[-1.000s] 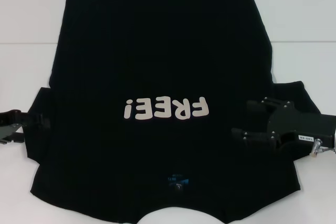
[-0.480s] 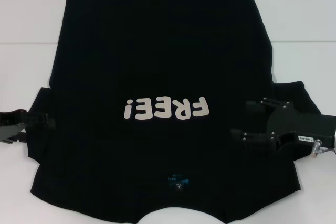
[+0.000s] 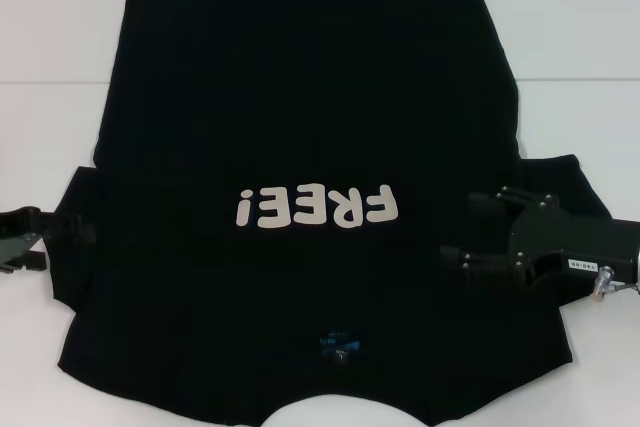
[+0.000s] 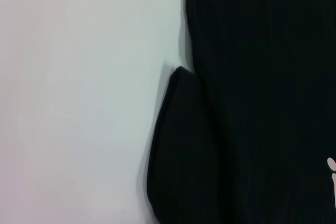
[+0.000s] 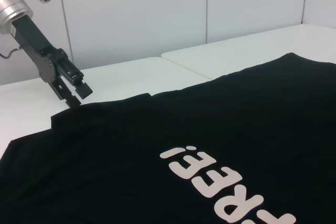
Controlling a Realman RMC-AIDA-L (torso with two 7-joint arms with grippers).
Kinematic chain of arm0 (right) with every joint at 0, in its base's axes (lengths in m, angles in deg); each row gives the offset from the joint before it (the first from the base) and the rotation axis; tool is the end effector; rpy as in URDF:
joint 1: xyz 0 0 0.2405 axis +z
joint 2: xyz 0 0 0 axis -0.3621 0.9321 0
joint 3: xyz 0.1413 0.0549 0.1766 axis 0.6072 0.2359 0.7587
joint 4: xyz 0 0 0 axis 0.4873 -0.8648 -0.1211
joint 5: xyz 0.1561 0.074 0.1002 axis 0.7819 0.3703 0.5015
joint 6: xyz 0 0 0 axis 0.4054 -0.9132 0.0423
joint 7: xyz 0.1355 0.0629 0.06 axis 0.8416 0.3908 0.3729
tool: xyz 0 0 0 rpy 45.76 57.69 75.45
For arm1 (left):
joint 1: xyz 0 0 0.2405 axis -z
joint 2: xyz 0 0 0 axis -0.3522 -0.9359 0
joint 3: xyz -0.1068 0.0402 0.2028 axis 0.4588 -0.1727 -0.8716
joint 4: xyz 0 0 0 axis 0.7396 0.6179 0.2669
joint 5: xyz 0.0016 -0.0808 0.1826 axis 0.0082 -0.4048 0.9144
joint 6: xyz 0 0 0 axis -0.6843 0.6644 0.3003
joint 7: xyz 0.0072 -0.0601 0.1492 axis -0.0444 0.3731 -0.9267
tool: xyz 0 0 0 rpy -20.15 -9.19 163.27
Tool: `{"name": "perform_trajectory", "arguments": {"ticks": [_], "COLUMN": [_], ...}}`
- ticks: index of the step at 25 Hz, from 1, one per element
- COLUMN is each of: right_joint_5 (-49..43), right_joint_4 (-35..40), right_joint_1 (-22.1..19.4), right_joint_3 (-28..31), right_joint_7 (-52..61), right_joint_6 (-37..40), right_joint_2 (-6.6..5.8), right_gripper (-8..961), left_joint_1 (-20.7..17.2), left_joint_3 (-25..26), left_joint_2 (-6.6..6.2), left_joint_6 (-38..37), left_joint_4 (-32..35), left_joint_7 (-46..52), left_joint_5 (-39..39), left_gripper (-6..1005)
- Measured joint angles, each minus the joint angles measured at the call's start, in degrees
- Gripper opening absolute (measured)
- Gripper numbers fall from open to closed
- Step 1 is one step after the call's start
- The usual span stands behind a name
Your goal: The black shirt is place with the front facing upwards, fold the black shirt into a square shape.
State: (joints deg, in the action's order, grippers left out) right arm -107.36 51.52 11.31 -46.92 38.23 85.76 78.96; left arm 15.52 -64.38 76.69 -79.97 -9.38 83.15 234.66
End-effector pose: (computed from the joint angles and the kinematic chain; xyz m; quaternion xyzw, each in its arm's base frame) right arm 0.2520 0.3365 -0.0203 -0.9485 0.1552 0.1802 0.2093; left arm -0.3303 0.3516 0.0789 -0.6789 -0.6972 -0.0674 0.2202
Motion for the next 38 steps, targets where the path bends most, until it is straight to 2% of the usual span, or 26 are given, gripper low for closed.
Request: {"name": "perform_trajectory", "arguments": {"ticks": [21,26,30,35,38], "right_joint_5": [0.06,0.13,0.15,0.08,0.07], "right_joint_4": [0.03,0.26,0.28,0.26,0.26], "right_joint_1": [-0.18,-0.28,-0.25,-0.21,-0.20], "right_joint_3": [0.00,0.00,0.00,0.00,0.00], "right_joint_7": [0.00,0.00,0.05,0.07,0.08], "right_joint_6": [-0.03,-0.01,0.05,0.17,0.30], "right_joint_2": [0.00,0.00,0.00,0.00,0.00], "right_gripper": [912,912,912,912,912], "left_joint_1": [0.49,0.50,0.54,0.59,0.67], "left_joint_3": [-0.11,-0.94,-2.87,-2.77,-2.87], "left_joint_2": [0.36,0.18,0.40,0.60,0.60], "left_joint_6": [0.25,0.27,0.57,0.64,0.66], "left_joint_4": [-0.33,-0.34,-0.37,-0.17,-0.24], "left_joint_7": [-0.12,-0.23,0.04,0.05,0.05], "left_joint_5": [1.33,1.55,1.57,1.57,1.50], "left_gripper": [911,716,611,480,466]}}
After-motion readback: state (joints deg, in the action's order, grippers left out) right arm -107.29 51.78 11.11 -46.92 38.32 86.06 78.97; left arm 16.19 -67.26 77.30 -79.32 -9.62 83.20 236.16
